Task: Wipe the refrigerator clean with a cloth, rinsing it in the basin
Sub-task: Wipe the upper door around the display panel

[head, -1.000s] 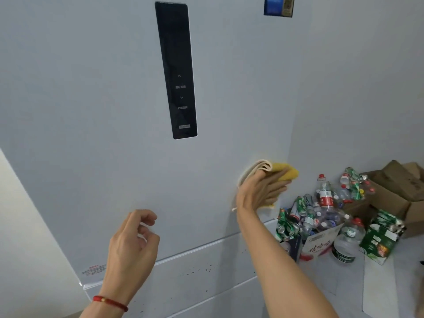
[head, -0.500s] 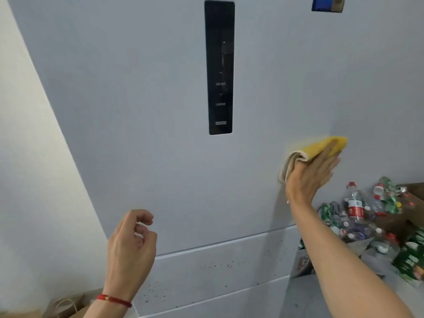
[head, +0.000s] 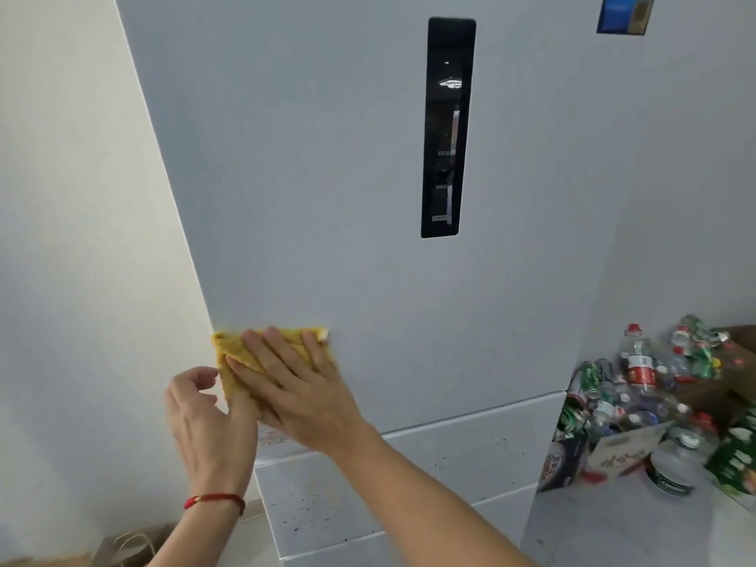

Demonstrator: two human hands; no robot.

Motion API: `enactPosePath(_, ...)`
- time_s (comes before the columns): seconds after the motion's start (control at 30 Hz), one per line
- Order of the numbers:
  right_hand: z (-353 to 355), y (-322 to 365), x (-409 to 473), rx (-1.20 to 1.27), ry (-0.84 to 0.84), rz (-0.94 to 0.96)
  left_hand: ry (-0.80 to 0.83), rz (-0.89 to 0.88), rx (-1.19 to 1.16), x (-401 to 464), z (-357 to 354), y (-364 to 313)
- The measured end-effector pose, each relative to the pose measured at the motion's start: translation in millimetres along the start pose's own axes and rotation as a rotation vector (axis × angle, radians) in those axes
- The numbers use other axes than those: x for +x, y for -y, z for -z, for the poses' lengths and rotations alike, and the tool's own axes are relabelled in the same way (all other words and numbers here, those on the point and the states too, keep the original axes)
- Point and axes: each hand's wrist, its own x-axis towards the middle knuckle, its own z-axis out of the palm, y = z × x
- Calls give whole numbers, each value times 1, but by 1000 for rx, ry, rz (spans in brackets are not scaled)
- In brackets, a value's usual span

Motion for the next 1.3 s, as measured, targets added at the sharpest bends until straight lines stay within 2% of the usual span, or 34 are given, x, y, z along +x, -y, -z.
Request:
enactPosePath(0.03,3,-21,-15,-28,16,26,33,-2,14,-2,2,5)
enactPosePath(0.1,11,-79,-57,-63,20,-115,95,-4,33,-5,6,13)
enactPosePath(0.17,26,-139,-103,-56,-3,-448,109,-1,41,-7,13,18)
enactPosePath(0.27,52,-201,-142,120,-86,-1022,108,10,68,-5,19,24)
enactPosePath(0.4,60,-248,-146,355,-435,-1858,118,48,126,-5,36,36)
enactPosePath(0.43,58,-251,-146,384,-506,-2033,114,59,136,-5,42,40)
enactPosePath(0.47,54,-247,-144,397,-539,-2132,110,67,145,-4,48,45)
enactPosePath(0.57,34,-196,-118,416,-505,-2151,119,86,149,-3,60,56)
enactPosePath(0.77,-13,-14,-44,582,-329,-1988,193,103,129,3,70,70)
enactPosePath(0.9,-30,95,17,787,-203,-2177,196,112,123,18,92,81)
enactPosePath(1.0,-28,144,52,988,-124,-2238,137,136,131,33,117,94)
enactPosePath(1.1,-31,181,68,1249,-141,-2371,88,184,157,41,140,109)
enactPosePath(1.13,-25,191,71,1379,-40,-2361,92,211,171,40,145,113)
enactPosePath(1.2,-5,207,68,1676,260,-2195,77,277,174,34,154,122)
enactPosePath(1.27,12,214,60,1837,518,-2008,47,353,171,24,168,128)
enactPosePath(1.3,19,214,52,1878,592,-1931,42,393,157,20,175,130)
